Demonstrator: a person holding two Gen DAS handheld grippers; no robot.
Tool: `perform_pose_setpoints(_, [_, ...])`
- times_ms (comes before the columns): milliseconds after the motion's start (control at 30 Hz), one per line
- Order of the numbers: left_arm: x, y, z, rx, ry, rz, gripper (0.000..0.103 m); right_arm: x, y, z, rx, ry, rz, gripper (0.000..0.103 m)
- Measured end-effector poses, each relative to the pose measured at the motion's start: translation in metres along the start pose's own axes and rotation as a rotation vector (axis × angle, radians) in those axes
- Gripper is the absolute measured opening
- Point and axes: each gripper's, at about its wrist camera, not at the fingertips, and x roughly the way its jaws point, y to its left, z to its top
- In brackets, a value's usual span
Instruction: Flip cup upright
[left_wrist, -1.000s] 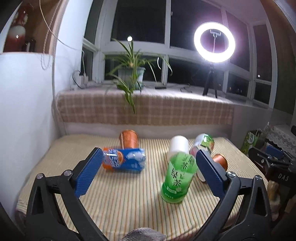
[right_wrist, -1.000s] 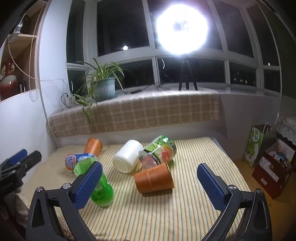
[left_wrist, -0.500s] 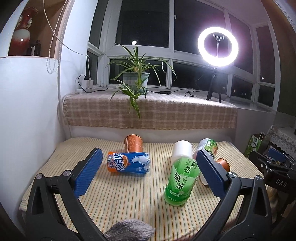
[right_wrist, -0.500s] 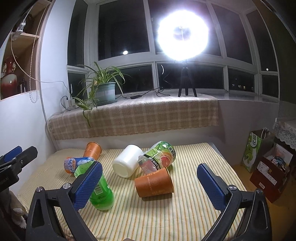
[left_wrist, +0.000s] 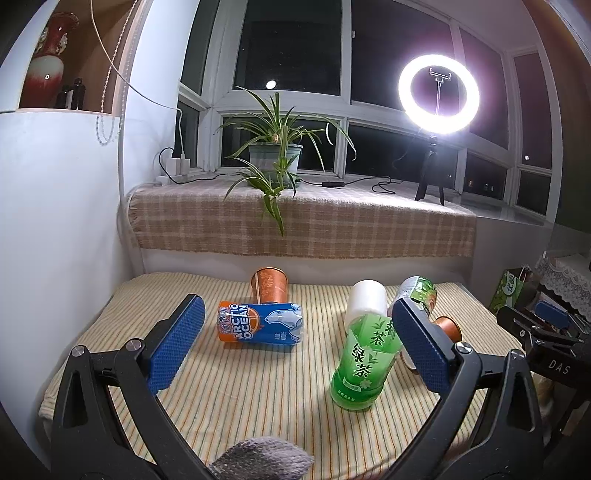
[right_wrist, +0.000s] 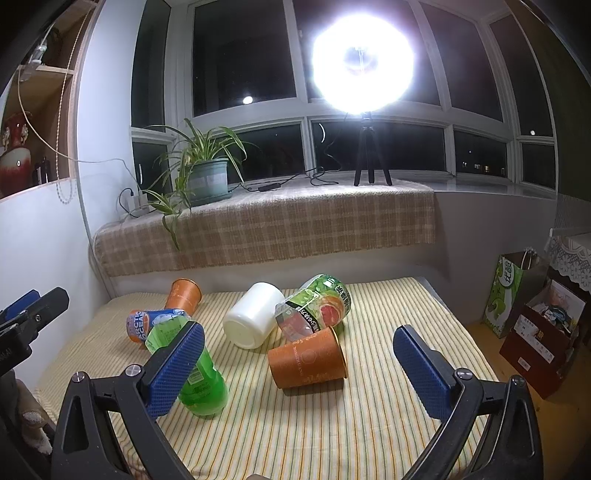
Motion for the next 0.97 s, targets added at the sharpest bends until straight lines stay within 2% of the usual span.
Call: perform_pose_setpoints(967, [-0.0005,0.008,-0.0008,-0.005,-0.002,0.005,0.103,0.0094,0.0008,-0.0047,0.012,0.041,0.004,0.103])
